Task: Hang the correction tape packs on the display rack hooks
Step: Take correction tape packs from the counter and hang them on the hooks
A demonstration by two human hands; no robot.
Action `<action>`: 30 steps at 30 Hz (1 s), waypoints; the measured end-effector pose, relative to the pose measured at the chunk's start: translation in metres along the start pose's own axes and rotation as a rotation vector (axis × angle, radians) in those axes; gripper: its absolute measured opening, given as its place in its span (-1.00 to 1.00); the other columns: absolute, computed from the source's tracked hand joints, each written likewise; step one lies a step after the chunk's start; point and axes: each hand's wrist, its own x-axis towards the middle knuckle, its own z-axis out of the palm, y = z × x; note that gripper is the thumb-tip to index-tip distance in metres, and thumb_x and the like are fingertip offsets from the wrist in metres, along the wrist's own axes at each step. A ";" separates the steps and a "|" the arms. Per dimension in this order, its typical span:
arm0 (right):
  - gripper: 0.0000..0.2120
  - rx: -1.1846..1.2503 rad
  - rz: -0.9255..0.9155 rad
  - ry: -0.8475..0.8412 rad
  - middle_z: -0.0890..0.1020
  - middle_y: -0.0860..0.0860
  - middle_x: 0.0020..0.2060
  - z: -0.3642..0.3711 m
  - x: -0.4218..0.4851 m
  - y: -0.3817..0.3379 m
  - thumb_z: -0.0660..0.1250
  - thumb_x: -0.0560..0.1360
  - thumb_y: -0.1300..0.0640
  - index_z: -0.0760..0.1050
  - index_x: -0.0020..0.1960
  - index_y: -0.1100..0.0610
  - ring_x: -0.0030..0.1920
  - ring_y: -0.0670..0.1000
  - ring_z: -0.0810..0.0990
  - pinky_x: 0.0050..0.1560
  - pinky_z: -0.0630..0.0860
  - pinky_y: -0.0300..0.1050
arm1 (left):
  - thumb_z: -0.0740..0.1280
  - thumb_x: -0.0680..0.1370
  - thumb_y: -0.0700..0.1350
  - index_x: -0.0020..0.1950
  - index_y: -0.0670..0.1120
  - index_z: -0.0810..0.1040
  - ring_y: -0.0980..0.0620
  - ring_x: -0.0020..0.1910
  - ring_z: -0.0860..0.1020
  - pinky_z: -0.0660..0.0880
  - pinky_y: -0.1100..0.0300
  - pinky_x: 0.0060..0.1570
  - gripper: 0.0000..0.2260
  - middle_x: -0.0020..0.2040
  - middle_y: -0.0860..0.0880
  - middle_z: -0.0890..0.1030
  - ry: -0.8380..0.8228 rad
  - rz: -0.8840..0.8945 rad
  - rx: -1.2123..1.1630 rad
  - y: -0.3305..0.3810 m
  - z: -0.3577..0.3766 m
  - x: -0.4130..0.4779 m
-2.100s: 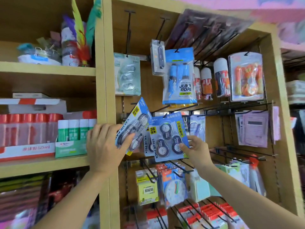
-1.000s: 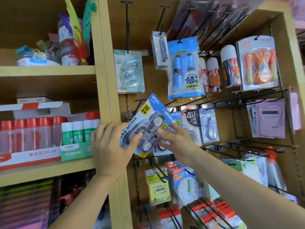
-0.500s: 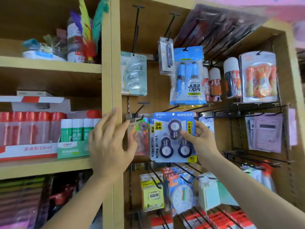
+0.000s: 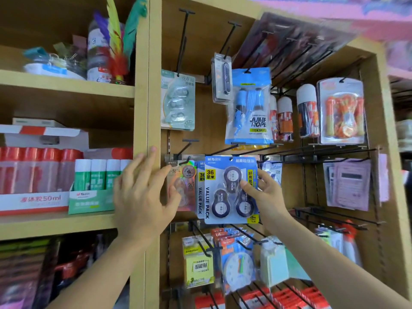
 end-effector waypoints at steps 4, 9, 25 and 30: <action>-0.70 -0.066 -0.001 0.047 0.72 -0.03 -0.03 0.002 0.003 0.003 0.46 0.51 0.16 0.53 0.18 -0.07 0.03 0.06 0.70 0.07 0.64 0.13 | 0.25 0.52 0.11 0.20 -0.07 0.69 -0.18 0.42 0.41 0.40 -0.15 0.24 -0.60 0.50 -0.07 0.45 -0.016 -0.003 -0.002 0.000 0.000 0.000; -0.42 -0.481 -0.290 0.269 0.45 -0.01 0.20 0.013 0.003 0.015 0.48 0.48 0.15 0.35 0.43 -0.01 0.16 -0.05 0.50 0.19 0.50 -0.14 | 0.28 0.54 0.08 0.14 -0.08 0.70 -0.20 0.40 0.44 0.41 -0.13 0.19 -0.66 0.47 -0.08 0.48 0.025 0.007 0.000 0.001 0.000 0.000; -0.25 -1.378 -0.374 -0.243 -0.08 0.07 0.61 0.039 0.022 0.035 0.25 0.49 -0.31 -0.03 0.56 -0.28 0.57 0.23 -0.04 0.48 0.10 0.29 | 0.29 0.51 0.07 0.16 -0.09 0.69 -0.19 0.44 0.40 0.38 -0.16 0.24 -0.65 0.50 -0.08 0.45 -0.009 0.005 0.028 0.001 0.000 -0.002; -0.22 -1.362 -0.249 -0.434 -0.08 0.07 0.61 0.031 0.036 0.014 0.30 0.49 -0.30 -0.04 0.57 -0.30 0.58 0.20 0.00 0.47 0.08 0.26 | 0.30 0.51 0.07 0.17 -0.08 0.67 -0.21 0.43 0.40 0.39 -0.17 0.25 -0.65 0.50 -0.09 0.44 -0.032 0.009 0.045 0.001 0.001 -0.001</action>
